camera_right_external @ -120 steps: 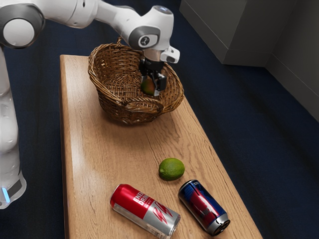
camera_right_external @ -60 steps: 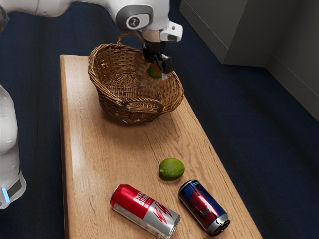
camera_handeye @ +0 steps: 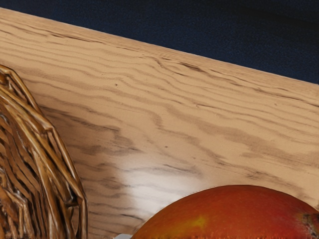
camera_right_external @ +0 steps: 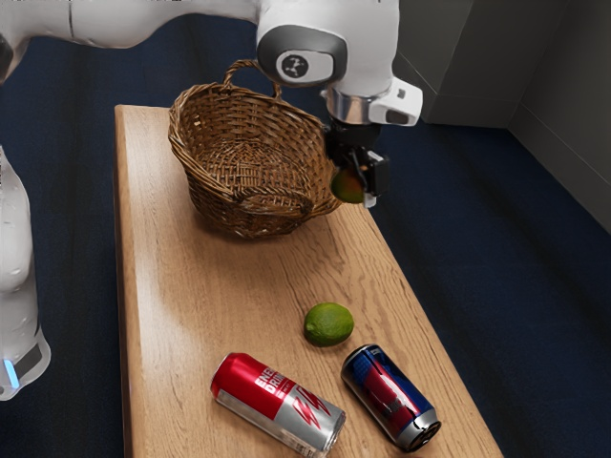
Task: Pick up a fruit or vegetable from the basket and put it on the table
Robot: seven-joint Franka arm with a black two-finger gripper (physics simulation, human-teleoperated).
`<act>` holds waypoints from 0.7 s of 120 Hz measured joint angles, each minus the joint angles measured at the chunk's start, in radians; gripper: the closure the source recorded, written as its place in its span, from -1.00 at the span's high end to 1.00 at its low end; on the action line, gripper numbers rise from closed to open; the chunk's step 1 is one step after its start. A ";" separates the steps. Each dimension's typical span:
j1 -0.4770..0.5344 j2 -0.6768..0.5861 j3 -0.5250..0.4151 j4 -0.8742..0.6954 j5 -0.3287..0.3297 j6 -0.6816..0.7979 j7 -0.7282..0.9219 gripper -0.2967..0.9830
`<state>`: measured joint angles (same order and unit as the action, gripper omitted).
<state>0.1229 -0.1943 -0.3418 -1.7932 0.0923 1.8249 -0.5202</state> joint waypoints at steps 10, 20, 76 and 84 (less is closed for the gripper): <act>0.001 0.024 -0.009 0.005 0.001 -0.002 -0.032 -0.47; 0.001 0.040 -0.013 0.011 0.003 0.000 -0.060 -0.47; 0.012 0.037 0.002 -0.016 -0.071 0.028 -0.194 0.49; -0.004 0.015 0.002 -0.012 -0.092 0.030 -0.312 0.51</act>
<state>0.1194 -0.1789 -0.3400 -1.8047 -0.0001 1.8548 -0.8322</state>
